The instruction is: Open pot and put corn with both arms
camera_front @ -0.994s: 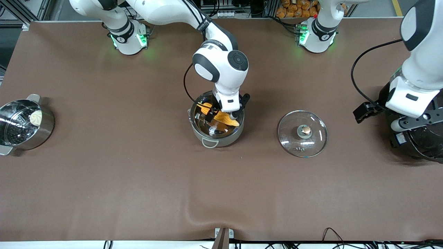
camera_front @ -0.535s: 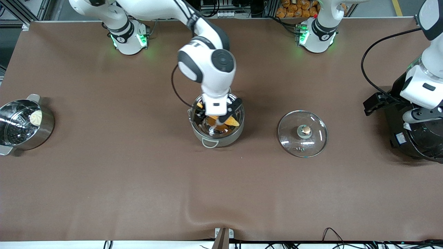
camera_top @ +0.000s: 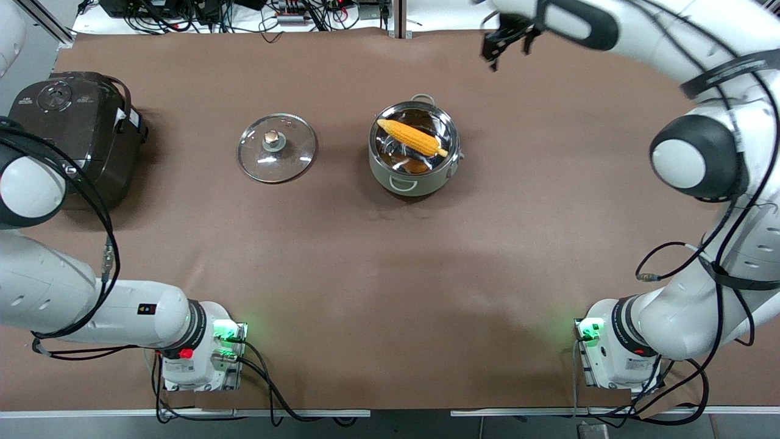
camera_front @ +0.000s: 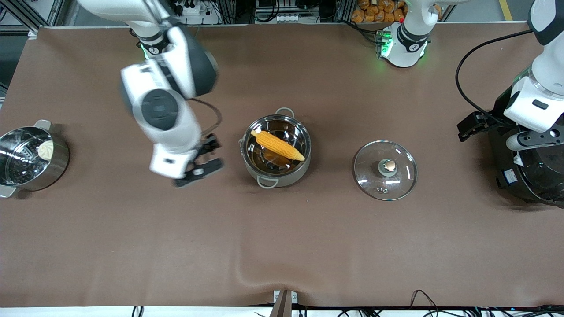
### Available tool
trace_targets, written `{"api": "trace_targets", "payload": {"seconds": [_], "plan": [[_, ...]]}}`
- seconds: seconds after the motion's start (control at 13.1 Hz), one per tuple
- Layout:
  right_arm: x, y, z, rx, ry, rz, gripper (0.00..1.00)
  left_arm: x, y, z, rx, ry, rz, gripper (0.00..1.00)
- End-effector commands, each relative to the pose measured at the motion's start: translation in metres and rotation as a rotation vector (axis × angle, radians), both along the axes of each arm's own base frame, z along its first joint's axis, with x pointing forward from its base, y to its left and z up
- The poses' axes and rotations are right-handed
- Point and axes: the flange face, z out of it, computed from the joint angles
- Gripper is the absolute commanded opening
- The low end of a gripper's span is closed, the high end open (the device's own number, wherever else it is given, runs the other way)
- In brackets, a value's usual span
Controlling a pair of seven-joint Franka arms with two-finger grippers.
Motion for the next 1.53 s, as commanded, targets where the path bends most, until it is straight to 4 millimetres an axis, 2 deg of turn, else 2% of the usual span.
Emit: {"api": "trace_targets", "payload": {"seconds": [0.0,0.15,0.31,0.54,0.76,0.99,1.22,1.3,1.45], "plan": [[-0.02,-0.055,0.043,0.019,0.025,-0.088,1.0,-0.011,0.004,0.006,-0.005,0.018,-0.02,1.0],[-0.031,-0.116,0.072,0.045,0.001,-0.176,1.0,-0.01,0.01,0.008,-0.003,0.017,-0.053,1.0],[-0.048,-0.164,0.1,0.06,-0.031,-0.254,1.0,-0.008,0.029,0.008,-0.009,0.018,-0.087,1.0],[-0.073,-0.22,0.134,0.068,-0.079,-0.331,1.0,-0.008,0.027,0.008,-0.008,0.019,-0.098,1.0],[-0.074,-0.266,0.142,0.154,-0.085,-0.39,1.0,-0.009,0.022,0.009,-0.008,0.017,-0.101,1.0],[-0.081,-0.264,0.143,0.134,-0.089,-0.41,1.0,-0.02,0.011,0.023,-0.006,0.006,-0.123,1.0],[-0.082,-0.26,0.147,0.047,-0.117,-0.433,1.0,-0.023,0.013,0.022,-0.004,0.034,-0.127,1.0],[-0.087,-0.265,0.154,0.048,-0.126,-0.443,1.0,-0.024,0.013,0.022,-0.002,0.034,-0.127,1.0],[-0.089,-0.279,0.156,0.062,-0.122,-0.488,1.0,-0.026,0.014,0.024,-0.002,0.04,-0.126,1.0]]}}
